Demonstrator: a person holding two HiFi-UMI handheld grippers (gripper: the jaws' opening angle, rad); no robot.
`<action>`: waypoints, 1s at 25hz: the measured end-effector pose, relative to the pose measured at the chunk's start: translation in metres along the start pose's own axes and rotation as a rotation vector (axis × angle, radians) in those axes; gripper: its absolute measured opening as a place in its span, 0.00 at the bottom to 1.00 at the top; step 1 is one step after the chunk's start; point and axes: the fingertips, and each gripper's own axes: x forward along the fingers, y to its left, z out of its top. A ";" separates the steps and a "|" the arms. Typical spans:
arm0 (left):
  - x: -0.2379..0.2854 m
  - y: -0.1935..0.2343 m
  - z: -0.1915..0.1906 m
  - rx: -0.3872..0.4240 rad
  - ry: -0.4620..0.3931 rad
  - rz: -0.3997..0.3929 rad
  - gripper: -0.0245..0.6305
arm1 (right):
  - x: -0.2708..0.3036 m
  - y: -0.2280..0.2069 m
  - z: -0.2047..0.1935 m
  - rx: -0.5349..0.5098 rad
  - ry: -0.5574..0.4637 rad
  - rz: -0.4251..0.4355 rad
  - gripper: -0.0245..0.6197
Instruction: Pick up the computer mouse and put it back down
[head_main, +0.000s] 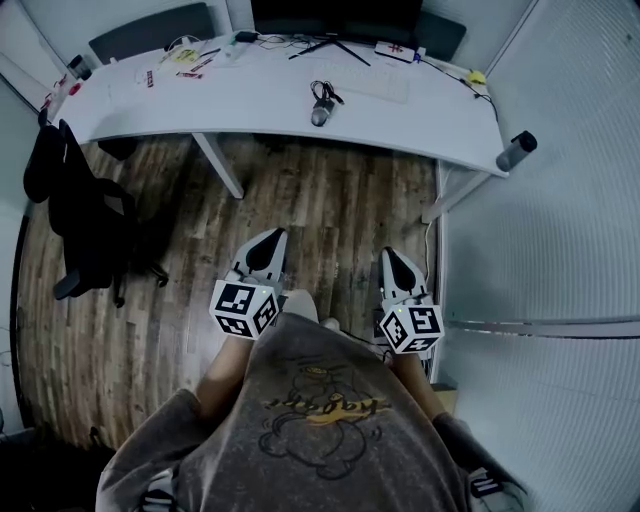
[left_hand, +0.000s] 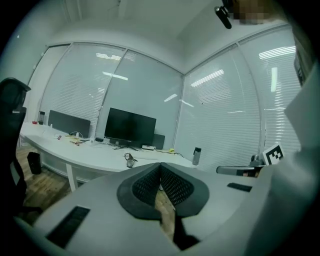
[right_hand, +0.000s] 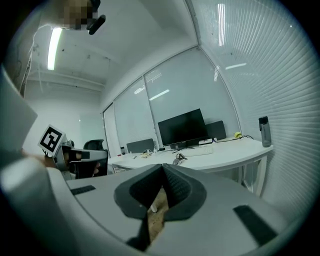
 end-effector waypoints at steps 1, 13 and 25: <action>0.000 -0.001 0.001 0.001 -0.002 0.003 0.07 | -0.001 -0.003 -0.001 0.003 0.003 -0.002 0.05; 0.046 0.007 0.010 0.014 -0.024 -0.002 0.07 | 0.027 -0.032 0.003 0.007 -0.007 -0.013 0.05; 0.140 0.047 0.031 -0.003 -0.022 -0.004 0.07 | 0.102 -0.079 0.023 -0.007 0.019 -0.027 0.05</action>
